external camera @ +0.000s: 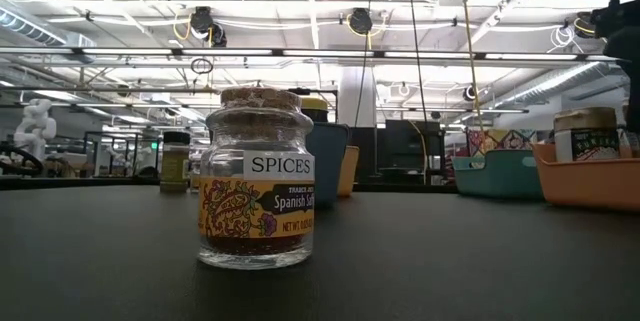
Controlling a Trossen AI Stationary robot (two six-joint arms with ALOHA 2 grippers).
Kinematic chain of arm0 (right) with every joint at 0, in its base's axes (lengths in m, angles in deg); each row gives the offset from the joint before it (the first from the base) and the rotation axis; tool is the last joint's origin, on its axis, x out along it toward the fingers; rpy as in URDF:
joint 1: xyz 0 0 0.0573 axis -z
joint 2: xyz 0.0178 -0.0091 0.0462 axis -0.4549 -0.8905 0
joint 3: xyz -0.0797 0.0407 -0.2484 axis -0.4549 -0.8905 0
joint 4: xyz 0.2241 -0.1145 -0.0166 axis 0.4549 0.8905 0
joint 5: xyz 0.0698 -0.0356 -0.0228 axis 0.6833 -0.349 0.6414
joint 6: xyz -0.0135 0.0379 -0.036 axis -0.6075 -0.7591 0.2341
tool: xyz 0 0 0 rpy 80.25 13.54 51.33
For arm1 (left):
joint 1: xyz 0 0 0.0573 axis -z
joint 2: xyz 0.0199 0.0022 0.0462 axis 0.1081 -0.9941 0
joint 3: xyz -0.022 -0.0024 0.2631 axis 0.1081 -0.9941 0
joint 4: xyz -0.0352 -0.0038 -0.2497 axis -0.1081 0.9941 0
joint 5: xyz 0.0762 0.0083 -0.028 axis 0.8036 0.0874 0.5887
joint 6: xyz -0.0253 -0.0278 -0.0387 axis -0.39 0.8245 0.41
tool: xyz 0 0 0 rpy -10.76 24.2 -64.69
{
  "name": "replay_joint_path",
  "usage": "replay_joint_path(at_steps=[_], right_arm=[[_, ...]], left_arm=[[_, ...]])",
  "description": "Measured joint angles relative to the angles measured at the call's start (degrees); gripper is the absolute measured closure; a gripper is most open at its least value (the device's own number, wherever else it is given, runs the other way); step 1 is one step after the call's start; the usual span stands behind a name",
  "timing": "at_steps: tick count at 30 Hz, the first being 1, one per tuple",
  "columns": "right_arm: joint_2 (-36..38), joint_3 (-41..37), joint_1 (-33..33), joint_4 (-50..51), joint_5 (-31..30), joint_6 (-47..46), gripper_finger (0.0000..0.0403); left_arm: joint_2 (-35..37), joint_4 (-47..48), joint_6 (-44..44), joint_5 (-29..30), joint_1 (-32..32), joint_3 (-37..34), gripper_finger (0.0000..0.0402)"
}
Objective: Sort spices by type
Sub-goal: Put the gold seasoning bottle into the orange bin
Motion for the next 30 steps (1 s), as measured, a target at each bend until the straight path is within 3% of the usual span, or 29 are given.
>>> replay_joint_path(at_steps=[7, 16, 30], right_arm=[[0.0, 0.0, 0.0, -1.3, 1.6, 2.9, 0.0100], [0.0, 0.1, 0.0, -2.5, 2.7, 4.1, 0.0058], [0.0, 3.2, 0.0, 0.0, 2.7, 4.1, 0.0059]], left_arm=[[0.0, 0.0, 0.0, 0.0, 0.0, 0.0, 0.0010], [0.0, 0.0, 0.0, 0.0, 0.0, 0.0, 0.0010], [0.0, 0.0, 0.0, 0.0, 0.0, 0.0, 0.0010]])
